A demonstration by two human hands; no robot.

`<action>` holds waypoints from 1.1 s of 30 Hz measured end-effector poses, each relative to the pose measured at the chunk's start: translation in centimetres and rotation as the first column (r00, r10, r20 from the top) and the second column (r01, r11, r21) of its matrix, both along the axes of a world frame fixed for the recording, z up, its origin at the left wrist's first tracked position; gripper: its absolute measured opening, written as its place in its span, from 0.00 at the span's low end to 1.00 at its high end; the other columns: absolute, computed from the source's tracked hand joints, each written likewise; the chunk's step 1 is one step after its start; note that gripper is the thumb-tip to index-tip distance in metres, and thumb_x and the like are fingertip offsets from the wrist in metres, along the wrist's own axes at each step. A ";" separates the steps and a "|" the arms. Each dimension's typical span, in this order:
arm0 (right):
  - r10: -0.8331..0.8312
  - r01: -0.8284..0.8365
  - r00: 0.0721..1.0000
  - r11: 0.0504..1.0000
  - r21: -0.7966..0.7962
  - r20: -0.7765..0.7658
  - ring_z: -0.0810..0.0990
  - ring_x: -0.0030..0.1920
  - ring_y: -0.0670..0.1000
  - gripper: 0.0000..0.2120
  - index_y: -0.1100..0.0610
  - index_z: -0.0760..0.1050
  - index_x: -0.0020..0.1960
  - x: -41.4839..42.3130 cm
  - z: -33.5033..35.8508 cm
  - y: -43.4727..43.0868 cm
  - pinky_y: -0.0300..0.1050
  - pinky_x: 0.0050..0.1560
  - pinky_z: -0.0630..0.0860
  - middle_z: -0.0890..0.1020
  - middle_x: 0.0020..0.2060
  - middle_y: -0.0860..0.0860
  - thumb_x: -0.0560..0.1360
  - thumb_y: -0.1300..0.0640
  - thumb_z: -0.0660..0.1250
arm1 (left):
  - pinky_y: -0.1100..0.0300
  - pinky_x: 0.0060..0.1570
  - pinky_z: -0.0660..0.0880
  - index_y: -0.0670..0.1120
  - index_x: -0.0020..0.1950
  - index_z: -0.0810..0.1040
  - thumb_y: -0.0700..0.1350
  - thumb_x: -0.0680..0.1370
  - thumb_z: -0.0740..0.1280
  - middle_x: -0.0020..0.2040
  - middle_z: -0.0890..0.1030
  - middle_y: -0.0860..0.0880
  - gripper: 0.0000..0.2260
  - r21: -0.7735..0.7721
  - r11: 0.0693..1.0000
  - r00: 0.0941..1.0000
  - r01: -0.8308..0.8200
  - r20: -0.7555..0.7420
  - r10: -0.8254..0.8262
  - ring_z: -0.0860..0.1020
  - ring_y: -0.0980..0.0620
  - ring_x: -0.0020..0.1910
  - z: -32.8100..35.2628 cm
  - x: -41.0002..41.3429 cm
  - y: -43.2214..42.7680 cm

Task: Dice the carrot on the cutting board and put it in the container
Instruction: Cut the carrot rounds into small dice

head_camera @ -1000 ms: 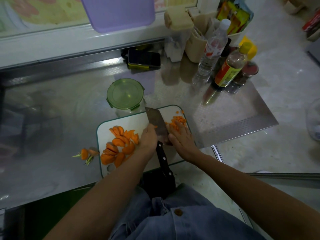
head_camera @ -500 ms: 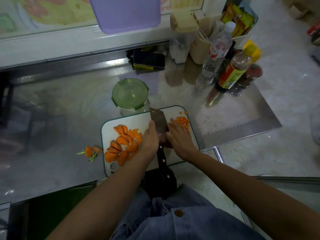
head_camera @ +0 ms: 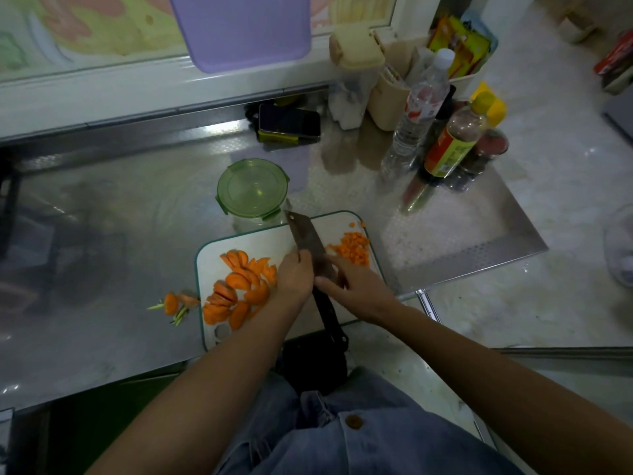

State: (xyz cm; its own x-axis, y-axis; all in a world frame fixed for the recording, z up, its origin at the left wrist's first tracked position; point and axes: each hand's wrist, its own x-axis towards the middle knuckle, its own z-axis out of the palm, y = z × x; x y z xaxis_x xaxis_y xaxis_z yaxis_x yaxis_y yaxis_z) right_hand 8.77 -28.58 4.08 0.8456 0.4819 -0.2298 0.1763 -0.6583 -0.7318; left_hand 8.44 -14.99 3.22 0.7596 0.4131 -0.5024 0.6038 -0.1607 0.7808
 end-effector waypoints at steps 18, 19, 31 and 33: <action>-0.311 0.837 0.473 0.450 0.311 -0.824 0.57 0.20 0.45 0.12 0.54 0.62 0.39 0.3 2.3 -2.4 0.35 0.20 0.57 0.61 0.23 0.49 0.81 0.60 0.55 | 0.47 0.68 0.59 0.54 0.77 0.56 0.57 0.82 0.48 0.75 0.56 0.43 0.23 0.532 0.689 0.845 0.492 -0.102 -0.525 0.56 0.42 0.72 -2.0 -0.8 -2.6; -0.321 0.839 0.471 0.451 0.305 -0.822 0.57 0.20 0.45 0.12 0.54 0.62 0.39 0.3 2.3 -2.5 0.35 0.20 0.57 0.62 0.24 0.49 0.81 0.60 0.55 | 0.47 0.68 0.58 0.54 0.77 0.56 0.57 0.82 0.48 0.75 0.56 0.43 0.23 0.518 0.703 0.851 0.487 -0.099 -0.516 0.55 0.42 0.72 -2.1 -0.6 -2.6; -0.324 0.815 0.483 0.507 0.282 -0.814 0.57 0.21 0.46 0.13 0.54 0.62 0.37 0.4 2.8 -3.6 0.35 0.20 0.57 0.60 0.25 0.51 0.80 0.61 0.57 | 0.47 0.68 0.58 0.56 0.77 0.56 0.57 0.82 0.48 0.75 0.55 0.45 0.22 0.553 0.669 0.820 0.496 -0.047 -0.570 0.55 0.43 0.72 -1.3 1.1 -3.6; -0.316 0.806 0.491 0.519 0.285 -0.812 0.57 0.21 0.46 0.13 0.54 0.62 0.37 0.5 2.9 -3.7 0.36 0.20 0.57 0.60 0.26 0.51 0.80 0.60 0.57 | 0.47 0.68 0.57 0.54 0.76 0.59 0.57 0.82 0.48 0.75 0.56 0.44 0.22 0.522 0.700 0.845 0.488 -0.081 -0.529 0.55 0.44 0.72 -1.3 1.3 -3.4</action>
State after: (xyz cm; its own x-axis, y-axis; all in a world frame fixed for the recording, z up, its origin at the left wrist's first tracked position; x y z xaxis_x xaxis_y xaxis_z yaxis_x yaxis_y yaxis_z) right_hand 9.28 -32.27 7.03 0.7273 0.1652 -0.6662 -0.6863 0.1840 -0.7036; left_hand 9.70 -18.37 1.90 0.9536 0.1290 -0.2719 0.2603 -0.8069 0.5303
